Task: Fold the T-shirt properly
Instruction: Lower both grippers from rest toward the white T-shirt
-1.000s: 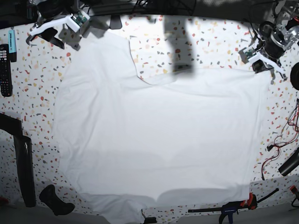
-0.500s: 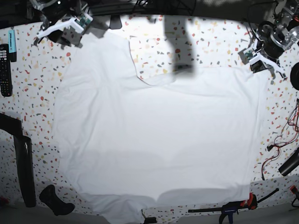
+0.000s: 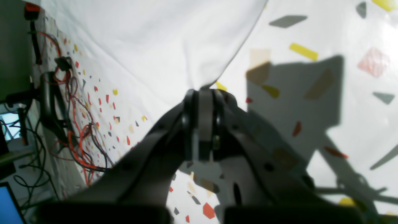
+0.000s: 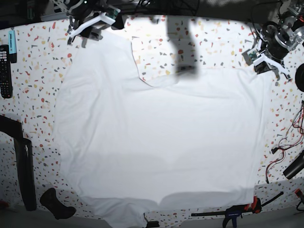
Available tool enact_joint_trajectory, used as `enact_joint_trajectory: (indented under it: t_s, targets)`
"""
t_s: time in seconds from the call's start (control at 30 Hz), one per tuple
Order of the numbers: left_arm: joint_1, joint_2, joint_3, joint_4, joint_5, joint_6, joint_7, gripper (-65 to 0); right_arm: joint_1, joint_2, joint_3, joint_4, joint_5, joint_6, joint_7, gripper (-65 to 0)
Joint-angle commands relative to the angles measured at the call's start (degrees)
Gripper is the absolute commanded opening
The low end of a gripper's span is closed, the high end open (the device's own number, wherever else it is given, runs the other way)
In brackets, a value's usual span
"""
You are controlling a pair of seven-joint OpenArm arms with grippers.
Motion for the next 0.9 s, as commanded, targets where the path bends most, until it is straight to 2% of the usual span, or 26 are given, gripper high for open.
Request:
enact_joint_trajectory:
  t_s: [0.0,0.1,0.5,0.53,0.7,0.73,0.87]
  targets:
    - [0.0,-0.85,-0.31,0.63,-0.2,0.2,-0.55,-65.0,0.22,0.52,0.26,0.48,-0.39,-0.52,-0.55,-32.1]
    - [0.0,-0.85,-0.31,0.63,-0.2,0.2,-0.57,-65.0,0.96,0.57,0.52,0.15,-0.42,-0.72,-1.92,-32.1]
    - [0.0,-0.85,-0.31,0.63,-0.2,0.2,-0.57,-65.0,2.38,0.52,0.31,-2.93,-0.39,-0.52,0.0,-32.4]
    - [0.0,-0.85,-0.31,0.63,-0.2,0.2,-0.57,-65.0,2.38,0.52,0.31,-3.43,-0.39,-0.52,0.0,-35.2]
    - [-0.02,-0.85,-0.31,0.63,-0.2,0.22,-0.57,-65.0,2.34,0.52,0.31,-4.33,-0.37,-0.52,-0.24,-62.7]
    - [0.0,-0.85,-0.31,0.63,-0.2,0.22,-0.57,-65.0,2.34,0.52,0.31,-4.33,-0.37,-0.55,-0.22,-65.0]
    - [0.0,-0.83,-0.31,0.63,-0.2,0.22,-0.55,-65.0,2.4,0.81,0.31,-4.26,-0.37,-0.74,-0.15,-65.0]
